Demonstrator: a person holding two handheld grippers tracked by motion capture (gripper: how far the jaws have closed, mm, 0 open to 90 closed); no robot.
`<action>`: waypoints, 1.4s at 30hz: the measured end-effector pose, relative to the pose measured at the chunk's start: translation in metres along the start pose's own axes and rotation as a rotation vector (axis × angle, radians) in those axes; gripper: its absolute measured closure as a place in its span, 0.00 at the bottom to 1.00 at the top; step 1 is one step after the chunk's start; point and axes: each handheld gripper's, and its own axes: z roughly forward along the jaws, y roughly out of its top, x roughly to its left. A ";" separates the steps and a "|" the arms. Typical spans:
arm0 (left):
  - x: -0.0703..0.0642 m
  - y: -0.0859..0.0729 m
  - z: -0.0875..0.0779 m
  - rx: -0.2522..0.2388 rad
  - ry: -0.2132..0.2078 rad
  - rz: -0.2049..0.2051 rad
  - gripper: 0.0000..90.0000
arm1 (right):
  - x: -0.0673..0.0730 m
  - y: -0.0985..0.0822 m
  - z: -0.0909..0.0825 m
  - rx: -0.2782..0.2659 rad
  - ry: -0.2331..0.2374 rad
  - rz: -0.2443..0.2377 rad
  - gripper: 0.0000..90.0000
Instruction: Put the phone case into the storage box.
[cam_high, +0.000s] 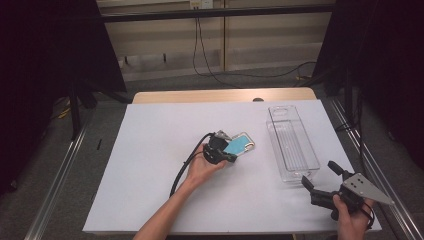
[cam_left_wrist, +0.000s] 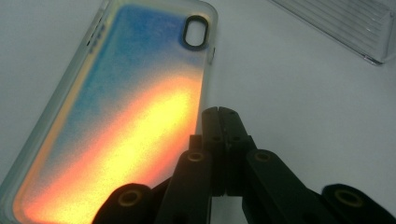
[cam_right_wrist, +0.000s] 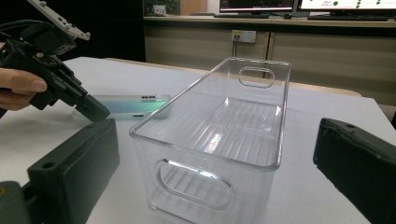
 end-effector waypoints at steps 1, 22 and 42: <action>0.000 0.000 0.000 -0.002 0.003 -0.001 1.00 | 0.000 0.000 0.000 0.000 0.001 0.000 0.00; -0.013 0.008 -0.029 -0.161 -0.022 0.064 0.88 | 0.000 0.000 0.000 0.001 -0.002 -0.002 0.00; 0.006 0.007 -0.046 -0.199 0.124 0.084 0.19 | 0.000 0.000 0.000 0.000 -0.003 0.000 0.00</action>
